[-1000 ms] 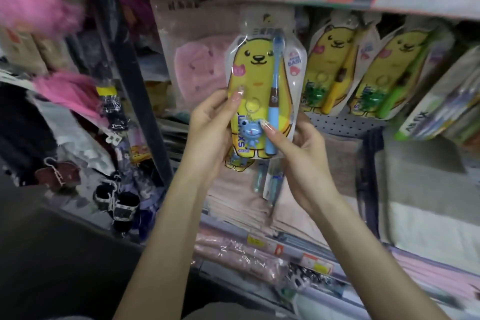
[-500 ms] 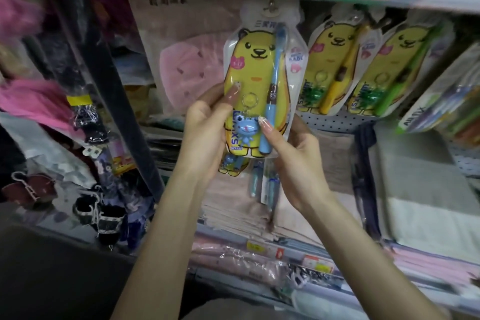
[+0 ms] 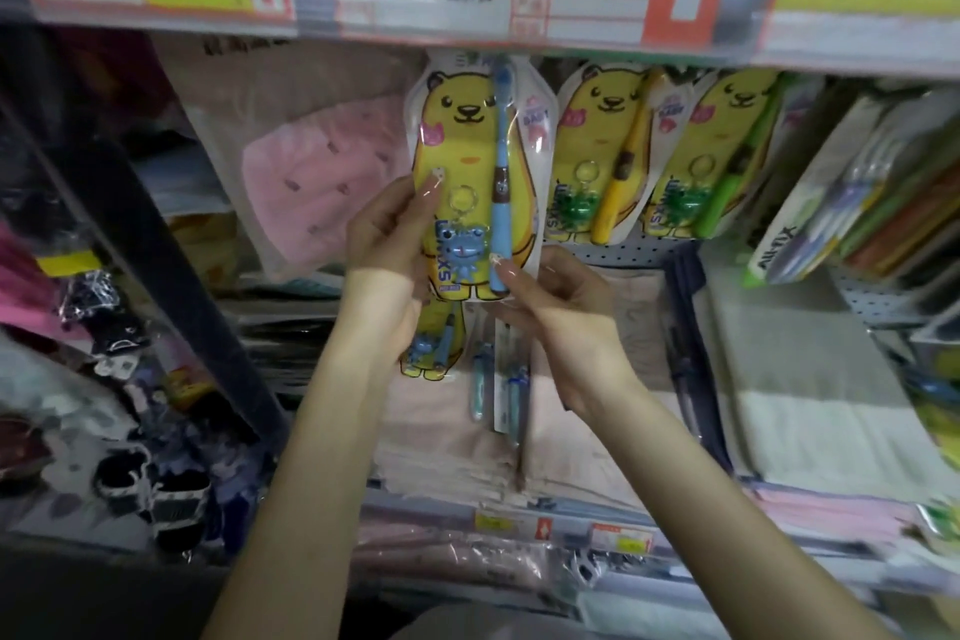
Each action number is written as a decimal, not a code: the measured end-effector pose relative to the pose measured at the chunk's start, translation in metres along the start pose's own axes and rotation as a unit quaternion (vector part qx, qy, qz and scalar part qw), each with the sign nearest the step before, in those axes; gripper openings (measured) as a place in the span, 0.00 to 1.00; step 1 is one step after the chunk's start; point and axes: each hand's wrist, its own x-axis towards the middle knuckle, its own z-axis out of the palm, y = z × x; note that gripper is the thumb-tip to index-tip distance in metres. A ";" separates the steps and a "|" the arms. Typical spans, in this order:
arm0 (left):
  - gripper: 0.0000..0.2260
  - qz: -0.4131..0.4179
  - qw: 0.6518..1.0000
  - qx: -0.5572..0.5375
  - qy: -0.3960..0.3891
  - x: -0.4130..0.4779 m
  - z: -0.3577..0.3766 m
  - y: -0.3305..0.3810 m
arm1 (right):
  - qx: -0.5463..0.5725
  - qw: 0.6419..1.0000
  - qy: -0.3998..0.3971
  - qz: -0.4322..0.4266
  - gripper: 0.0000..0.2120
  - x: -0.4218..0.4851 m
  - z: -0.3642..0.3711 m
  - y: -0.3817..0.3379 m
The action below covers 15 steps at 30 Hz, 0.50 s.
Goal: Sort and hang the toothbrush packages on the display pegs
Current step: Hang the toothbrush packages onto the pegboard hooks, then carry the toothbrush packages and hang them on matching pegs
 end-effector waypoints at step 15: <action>0.05 -0.053 0.992 0.113 0.031 0.025 -0.010 -0.033 | -0.119 0.993 0.009 -0.015 0.10 0.032 -0.015 0.014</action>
